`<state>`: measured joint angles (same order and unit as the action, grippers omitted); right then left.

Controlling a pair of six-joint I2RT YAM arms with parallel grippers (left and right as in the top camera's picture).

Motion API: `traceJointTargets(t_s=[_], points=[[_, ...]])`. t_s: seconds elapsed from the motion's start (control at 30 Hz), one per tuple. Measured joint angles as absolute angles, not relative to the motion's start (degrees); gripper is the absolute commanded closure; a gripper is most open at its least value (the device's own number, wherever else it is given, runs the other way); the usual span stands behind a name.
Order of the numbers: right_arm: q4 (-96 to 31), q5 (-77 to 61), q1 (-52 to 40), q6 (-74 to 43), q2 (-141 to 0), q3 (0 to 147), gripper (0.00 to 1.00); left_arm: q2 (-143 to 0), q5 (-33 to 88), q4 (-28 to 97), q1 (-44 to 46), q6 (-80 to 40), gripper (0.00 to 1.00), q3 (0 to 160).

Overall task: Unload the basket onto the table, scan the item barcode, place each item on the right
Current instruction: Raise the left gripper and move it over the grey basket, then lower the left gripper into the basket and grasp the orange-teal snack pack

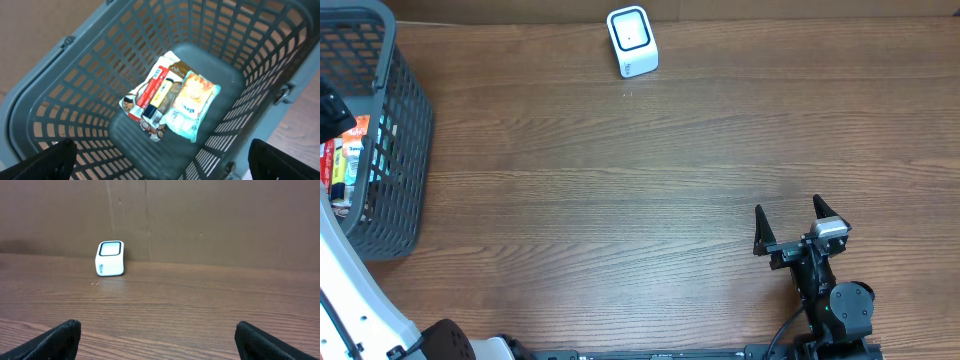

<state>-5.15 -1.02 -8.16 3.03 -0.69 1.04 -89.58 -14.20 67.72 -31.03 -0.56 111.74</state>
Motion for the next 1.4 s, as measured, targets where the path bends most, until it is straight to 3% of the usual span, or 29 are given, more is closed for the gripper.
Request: traceJointTargets(t_s=[1.4], points=[[-5.15,-1.02,-8.19,3.03,-0.69,1.04,0.00,-101.54,-2.90,73.23,-39.11,0.21,0.00,111.77]])
